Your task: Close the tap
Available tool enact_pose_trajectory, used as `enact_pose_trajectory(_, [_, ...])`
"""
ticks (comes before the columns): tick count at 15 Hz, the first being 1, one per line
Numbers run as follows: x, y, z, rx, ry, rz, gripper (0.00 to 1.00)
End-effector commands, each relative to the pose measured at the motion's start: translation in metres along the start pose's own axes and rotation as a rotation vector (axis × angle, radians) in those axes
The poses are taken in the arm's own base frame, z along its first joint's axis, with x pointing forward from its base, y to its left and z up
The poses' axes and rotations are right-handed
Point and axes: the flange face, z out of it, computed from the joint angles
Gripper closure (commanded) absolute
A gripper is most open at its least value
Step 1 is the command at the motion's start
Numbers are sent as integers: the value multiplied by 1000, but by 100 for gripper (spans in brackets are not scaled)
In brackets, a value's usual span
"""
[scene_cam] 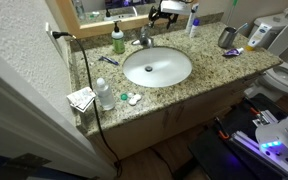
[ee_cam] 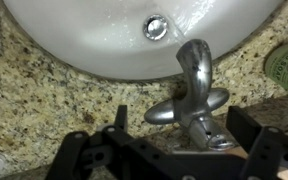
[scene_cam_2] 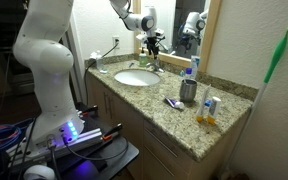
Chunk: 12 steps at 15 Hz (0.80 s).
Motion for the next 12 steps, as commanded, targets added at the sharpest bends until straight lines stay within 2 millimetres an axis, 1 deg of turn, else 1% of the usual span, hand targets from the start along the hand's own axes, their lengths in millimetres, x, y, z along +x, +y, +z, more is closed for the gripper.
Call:
enact_pose_trajectory(1, [24,-17,6,87,-6,-48,0])
enact_pose_trajectory(3, [36,-22,7,131,-26,-67,0])
enact_pose_trajectory(5, [45,-23,11,140,-31,-53,0])
enact_pose_trajectory(6, [30,-24,5,113,-9,-45,0])
enact_pose_trajectory(8, [39,-24,9,121,-8,-40,0])
enact_pose_trajectory(9, [39,-22,17,89,-16,-34,0])
enact_pose_trajectory(11, [41,-23,25,98,-23,-36,0])
enact_pose_trajectory(12, [40,-25,28,100,-19,-38,25])
